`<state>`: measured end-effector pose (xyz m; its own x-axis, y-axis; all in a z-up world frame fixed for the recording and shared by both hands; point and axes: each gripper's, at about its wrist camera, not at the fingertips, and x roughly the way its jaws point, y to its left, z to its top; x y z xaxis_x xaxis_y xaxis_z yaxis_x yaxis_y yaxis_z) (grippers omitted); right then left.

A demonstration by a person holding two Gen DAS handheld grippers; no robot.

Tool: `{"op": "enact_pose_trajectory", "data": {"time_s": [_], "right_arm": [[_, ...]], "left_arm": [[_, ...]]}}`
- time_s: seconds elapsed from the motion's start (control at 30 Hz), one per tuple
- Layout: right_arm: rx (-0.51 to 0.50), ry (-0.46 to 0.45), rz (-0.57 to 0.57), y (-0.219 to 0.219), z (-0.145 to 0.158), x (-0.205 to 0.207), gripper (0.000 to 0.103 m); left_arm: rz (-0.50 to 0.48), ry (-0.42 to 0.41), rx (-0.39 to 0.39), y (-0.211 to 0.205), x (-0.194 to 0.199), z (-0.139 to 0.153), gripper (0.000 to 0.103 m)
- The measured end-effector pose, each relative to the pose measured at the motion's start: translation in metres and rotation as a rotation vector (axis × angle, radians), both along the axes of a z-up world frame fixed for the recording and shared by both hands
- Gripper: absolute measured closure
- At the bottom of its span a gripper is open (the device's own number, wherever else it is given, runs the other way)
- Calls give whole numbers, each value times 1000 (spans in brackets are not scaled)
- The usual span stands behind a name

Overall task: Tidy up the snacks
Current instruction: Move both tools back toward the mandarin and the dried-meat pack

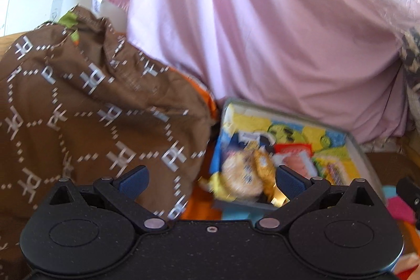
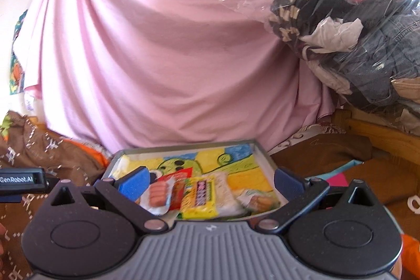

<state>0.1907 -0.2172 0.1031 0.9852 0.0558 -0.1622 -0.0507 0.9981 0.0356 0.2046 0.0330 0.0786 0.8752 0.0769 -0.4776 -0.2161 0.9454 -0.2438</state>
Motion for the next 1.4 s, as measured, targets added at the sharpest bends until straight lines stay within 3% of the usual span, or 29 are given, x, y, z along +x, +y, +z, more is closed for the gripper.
{"op": "enact_pose_trajectory", "data": {"time_s": [0.47,0.7,0.87,1.13,1.4], "right_arm": [[-127,55,156,47,-38,-35,0],[-167,125,217,71,-61,-46,0],[-199,247,260,89,-82,-48,0],[-195,404,294,106,-105,-43,0],[-101,526,258,116,-127,-36,0]], "left_arm": [[-81,204,54,32,-50,-56,1],[-174,178,176,41,-76,-61,1],[-247,160,277,41,-89,-61,1],[-290,178,344,43,-87,-63,1],[-297,192,339,48,-69,-65,1]]}}
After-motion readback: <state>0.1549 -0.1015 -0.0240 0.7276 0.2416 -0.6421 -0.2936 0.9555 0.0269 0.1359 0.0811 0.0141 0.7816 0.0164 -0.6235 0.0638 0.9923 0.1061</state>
